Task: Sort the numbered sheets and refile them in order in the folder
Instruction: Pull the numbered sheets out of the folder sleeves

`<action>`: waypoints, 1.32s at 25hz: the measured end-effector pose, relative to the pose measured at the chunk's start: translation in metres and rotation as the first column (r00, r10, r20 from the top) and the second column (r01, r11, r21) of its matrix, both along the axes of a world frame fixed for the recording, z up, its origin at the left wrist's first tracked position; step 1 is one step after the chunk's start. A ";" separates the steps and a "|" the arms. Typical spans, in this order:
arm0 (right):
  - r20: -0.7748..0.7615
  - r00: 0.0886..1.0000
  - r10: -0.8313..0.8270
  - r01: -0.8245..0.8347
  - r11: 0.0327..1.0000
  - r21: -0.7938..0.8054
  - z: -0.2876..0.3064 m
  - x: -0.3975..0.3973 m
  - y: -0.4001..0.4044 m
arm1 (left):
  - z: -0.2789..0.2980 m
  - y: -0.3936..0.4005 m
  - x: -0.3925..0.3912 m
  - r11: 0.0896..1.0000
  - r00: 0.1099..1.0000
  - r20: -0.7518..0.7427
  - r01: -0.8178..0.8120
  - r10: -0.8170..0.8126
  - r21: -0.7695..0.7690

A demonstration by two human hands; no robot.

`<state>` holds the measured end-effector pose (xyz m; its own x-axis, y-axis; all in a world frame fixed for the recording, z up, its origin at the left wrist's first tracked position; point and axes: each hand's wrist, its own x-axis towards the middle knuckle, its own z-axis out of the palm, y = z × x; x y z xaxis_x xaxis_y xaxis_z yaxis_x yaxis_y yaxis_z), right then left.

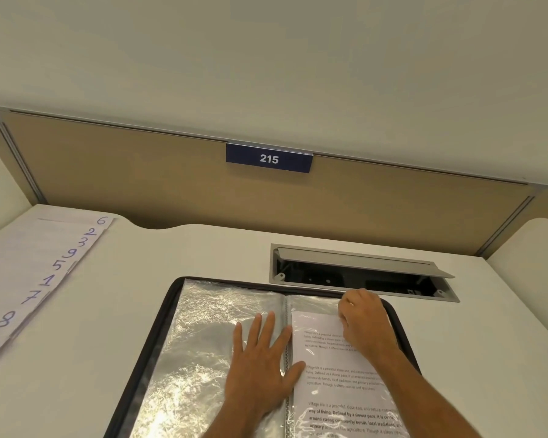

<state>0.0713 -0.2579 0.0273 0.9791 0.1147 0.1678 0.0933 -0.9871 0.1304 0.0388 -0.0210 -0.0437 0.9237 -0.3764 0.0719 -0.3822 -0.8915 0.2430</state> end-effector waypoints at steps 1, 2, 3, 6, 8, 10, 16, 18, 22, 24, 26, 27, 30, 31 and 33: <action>-0.004 1.000 0.013 -0.013 1.000 0.002 0.001 0.001 0.001 | 0.000 0.000 0.000 1.000 1.000 -0.006 0.000 0.000 -0.001; -0.012 1.000 0.018 -0.018 1.000 0.016 0.002 0.002 0.001 | 0.000 0.000 0.000 1.000 1.000 -0.007 0.002 -0.002 0.000; -0.030 0.999 0.018 -0.017 1.000 0.018 0.003 0.003 0.002 | 0.000 0.000 0.000 1.000 1.000 -0.005 0.004 -0.004 -0.001; -0.095 0.995 0.008 -0.010 1.000 -0.022 0.013 0.003 0.005 | -0.002 0.000 0.001 1.000 1.000 0.000 0.005 -0.005 -0.002; -0.183 0.981 -0.059 0.050 0.997 -0.053 0.018 0.006 0.007 | -0.002 0.000 0.001 1.000 1.000 0.006 0.004 -0.004 -0.002; -0.236 0.967 -0.098 0.069 0.990 -0.127 0.014 0.009 0.002 | -0.002 0.000 0.001 1.000 1.000 0.003 0.005 -0.005 -0.002; -0.218 0.975 -0.029 -0.003 0.989 -0.147 0.011 -0.001 0.006 | -0.004 -0.001 0.001 1.000 1.000 0.007 0.002 -0.002 -0.008; -0.177 0.984 0.019 -0.045 0.989 -0.140 0.014 -0.001 0.013 | -0.003 0.000 0.001 1.000 1.000 0.006 0.001 -0.001 -0.012; -0.311 0.950 0.027 -0.031 1.000 -0.006 0.021 0.002 0.017 | -0.003 -0.001 0.001 1.000 1.000 0.012 0.002 -0.002 -0.018; -0.317 0.948 -0.010 0.038 0.996 0.082 0.018 0.004 0.017 | -0.003 0.000 0.001 1.000 1.000 0.013 0.001 -0.001 -0.020; -0.274 0.961 -0.032 0.066 0.991 0.115 0.012 0.008 0.014 | -0.003 0.000 0.001 1.000 1.000 0.016 -0.001 0.001 -0.024; -0.267 0.962 -0.061 0.092 0.990 0.103 0.009 0.010 0.014 | -0.003 0.000 0.000 1.000 1.000 0.015 -0.001 0.002 -0.026; -0.267 0.946 -0.184 0.214 0.973 0.088 0.003 0.018 0.014 | -0.002 -0.001 0.000 1.000 1.000 0.012 0.000 0.001 -0.027; -0.254 0.944 -0.212 0.246 0.963 0.112 0.003 0.020 0.015 | -0.002 -0.001 0.001 1.000 1.000 0.011 -0.002 0.002 -0.026; -0.217 0.947 -0.238 0.273 0.951 0.147 0.005 0.021 0.018 | -0.003 -0.001 0.001 1.000 1.000 0.012 -0.005 0.006 -0.027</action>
<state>0.0926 -0.2403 0.0324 0.9869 -0.1578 -0.0339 -0.1591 -0.9865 -0.0399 0.0400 -0.0221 -0.0470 0.9246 -0.3692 0.0933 -0.3806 -0.8868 0.2622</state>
